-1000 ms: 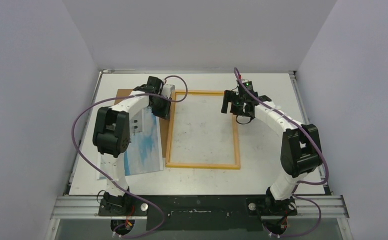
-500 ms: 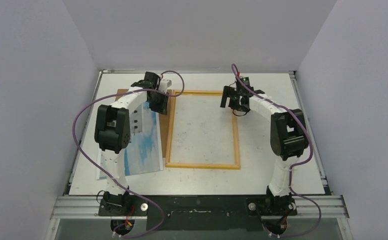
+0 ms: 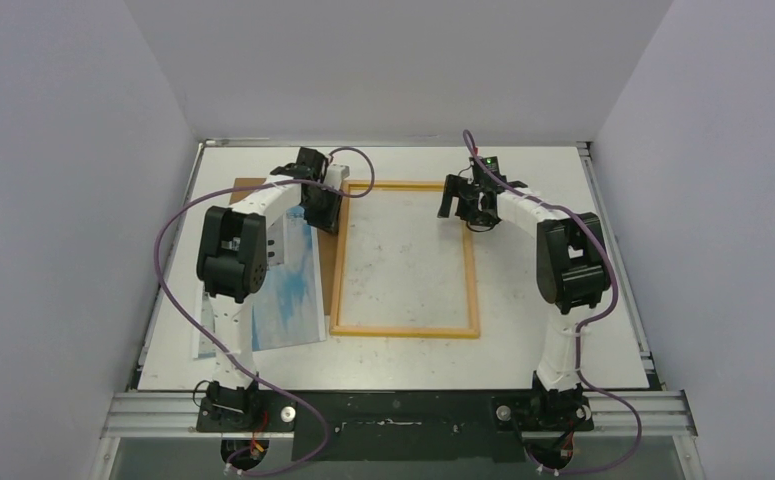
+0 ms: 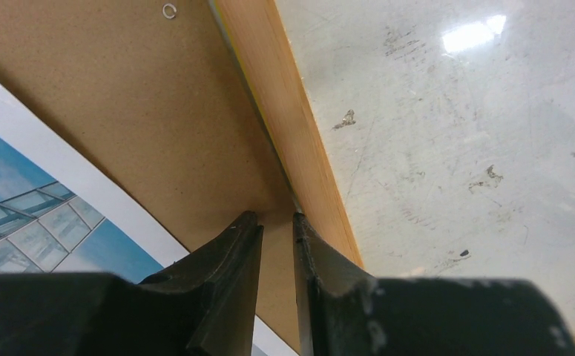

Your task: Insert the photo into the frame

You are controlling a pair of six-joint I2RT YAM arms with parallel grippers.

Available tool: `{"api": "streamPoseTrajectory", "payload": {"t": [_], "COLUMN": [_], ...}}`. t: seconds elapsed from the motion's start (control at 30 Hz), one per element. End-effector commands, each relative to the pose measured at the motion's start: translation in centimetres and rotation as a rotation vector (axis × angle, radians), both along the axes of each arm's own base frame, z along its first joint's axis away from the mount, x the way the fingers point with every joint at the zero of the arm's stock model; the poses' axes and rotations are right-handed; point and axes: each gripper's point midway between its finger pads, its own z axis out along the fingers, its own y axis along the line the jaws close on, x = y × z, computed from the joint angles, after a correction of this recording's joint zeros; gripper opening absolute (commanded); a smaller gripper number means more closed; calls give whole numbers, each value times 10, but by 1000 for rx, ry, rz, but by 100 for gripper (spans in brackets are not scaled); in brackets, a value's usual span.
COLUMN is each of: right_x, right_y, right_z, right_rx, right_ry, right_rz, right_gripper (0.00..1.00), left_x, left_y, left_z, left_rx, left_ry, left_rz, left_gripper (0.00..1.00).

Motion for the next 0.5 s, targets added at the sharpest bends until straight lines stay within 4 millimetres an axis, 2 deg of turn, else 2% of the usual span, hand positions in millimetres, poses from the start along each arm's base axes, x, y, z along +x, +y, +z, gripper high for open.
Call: {"api": "streamPoseTrajectory", "payload": {"t": [0.0, 0.2, 0.3, 0.47], "right_x": [14, 11, 7, 4], "right_y": [3, -16, -12, -3], "right_z": [23, 45, 53, 52], "right_rx": [29, -39, -9, 39], "right_ry": [-71, -137, -156, -151], "right_rz": [-12, -66, -54, -33], "right_gripper": [92, 91, 91, 92], "left_x": [13, 13, 12, 11], "left_y": [-10, -10, -10, -10], "left_z": [6, 10, 11, 11], "left_rx": [0, 1, 0, -1], "left_ry": [-41, -49, -48, -46], "left_rz": [-24, -26, -27, -24], "left_gripper": [21, 20, 20, 20]}}
